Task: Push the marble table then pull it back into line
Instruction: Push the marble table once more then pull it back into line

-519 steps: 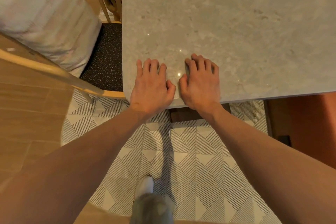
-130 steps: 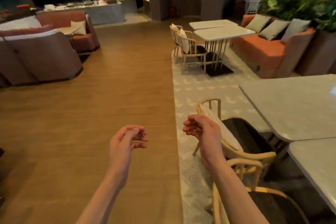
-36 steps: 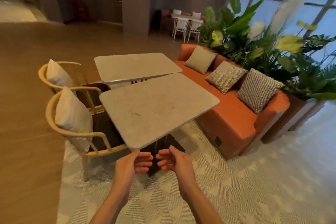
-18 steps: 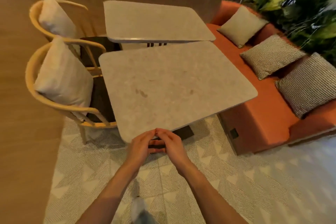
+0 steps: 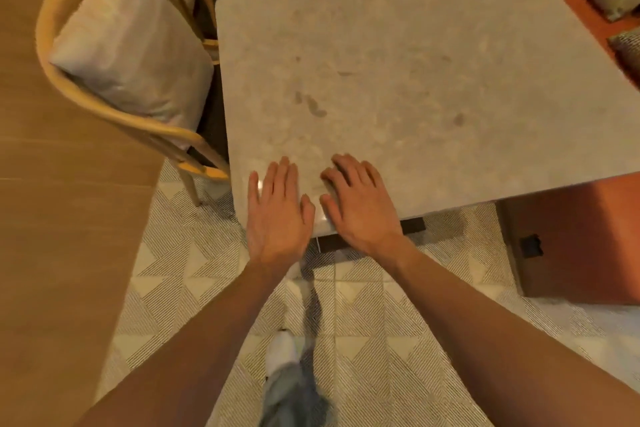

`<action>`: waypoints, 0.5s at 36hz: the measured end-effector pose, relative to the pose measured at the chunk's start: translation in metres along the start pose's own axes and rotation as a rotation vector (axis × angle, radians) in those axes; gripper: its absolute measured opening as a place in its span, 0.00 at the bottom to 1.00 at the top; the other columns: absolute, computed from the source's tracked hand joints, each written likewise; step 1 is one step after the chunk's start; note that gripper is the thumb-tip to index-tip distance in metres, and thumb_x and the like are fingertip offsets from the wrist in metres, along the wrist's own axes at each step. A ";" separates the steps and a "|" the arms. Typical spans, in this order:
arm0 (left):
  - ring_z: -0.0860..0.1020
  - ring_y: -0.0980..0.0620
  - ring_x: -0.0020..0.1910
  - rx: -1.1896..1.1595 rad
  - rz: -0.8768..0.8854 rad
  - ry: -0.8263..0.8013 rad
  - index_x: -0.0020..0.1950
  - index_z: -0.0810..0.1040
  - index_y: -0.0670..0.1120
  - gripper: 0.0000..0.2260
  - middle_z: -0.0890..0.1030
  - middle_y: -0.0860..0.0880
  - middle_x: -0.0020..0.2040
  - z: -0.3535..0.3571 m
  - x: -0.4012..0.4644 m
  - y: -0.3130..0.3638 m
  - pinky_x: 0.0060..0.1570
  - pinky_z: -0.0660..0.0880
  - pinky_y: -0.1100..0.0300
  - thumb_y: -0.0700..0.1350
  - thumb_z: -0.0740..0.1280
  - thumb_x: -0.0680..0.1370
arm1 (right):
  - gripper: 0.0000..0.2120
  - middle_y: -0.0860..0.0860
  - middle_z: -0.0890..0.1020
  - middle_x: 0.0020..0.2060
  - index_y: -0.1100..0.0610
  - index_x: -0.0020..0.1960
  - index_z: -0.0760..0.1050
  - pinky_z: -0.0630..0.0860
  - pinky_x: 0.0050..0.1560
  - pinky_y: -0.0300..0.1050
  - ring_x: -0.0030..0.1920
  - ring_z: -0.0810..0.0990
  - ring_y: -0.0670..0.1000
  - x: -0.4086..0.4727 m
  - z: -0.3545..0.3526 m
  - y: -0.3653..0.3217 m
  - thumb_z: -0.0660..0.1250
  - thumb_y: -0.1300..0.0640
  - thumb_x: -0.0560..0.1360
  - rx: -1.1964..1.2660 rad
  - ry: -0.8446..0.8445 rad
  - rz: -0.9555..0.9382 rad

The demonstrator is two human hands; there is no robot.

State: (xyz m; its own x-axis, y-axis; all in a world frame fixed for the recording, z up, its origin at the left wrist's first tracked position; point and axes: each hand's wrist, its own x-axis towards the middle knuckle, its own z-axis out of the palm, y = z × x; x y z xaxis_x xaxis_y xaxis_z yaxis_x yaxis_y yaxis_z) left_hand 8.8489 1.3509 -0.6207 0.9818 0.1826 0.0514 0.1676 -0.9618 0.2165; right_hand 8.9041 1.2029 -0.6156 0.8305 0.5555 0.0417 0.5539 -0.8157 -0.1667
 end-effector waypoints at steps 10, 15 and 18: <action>0.71 0.40 0.72 0.071 0.049 0.173 0.73 0.72 0.37 0.24 0.73 0.39 0.73 0.014 0.004 -0.002 0.74 0.61 0.41 0.49 0.58 0.80 | 0.18 0.55 0.75 0.67 0.53 0.63 0.73 0.64 0.69 0.57 0.70 0.71 0.57 0.010 0.019 0.007 0.58 0.46 0.78 -0.094 0.168 -0.029; 0.73 0.37 0.70 0.039 0.096 0.254 0.70 0.74 0.35 0.23 0.75 0.37 0.71 0.016 0.010 -0.009 0.72 0.64 0.39 0.46 0.61 0.79 | 0.18 0.56 0.76 0.67 0.53 0.62 0.73 0.64 0.68 0.58 0.69 0.72 0.58 0.015 0.017 0.005 0.59 0.46 0.77 -0.101 0.166 -0.021; 0.74 0.37 0.70 0.020 0.117 0.278 0.70 0.74 0.35 0.23 0.75 0.37 0.71 0.016 0.019 -0.016 0.72 0.64 0.38 0.47 0.61 0.79 | 0.18 0.56 0.76 0.67 0.54 0.62 0.73 0.64 0.68 0.58 0.69 0.71 0.58 0.024 0.016 0.001 0.59 0.46 0.77 -0.103 0.148 -0.002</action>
State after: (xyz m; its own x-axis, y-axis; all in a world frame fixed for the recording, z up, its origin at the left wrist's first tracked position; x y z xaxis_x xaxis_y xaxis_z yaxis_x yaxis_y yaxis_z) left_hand 8.8661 1.3660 -0.6386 0.9329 0.1171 0.3406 0.0596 -0.9828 0.1747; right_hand 8.9238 1.2182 -0.6307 0.8250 0.5331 0.1876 0.5520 -0.8313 -0.0655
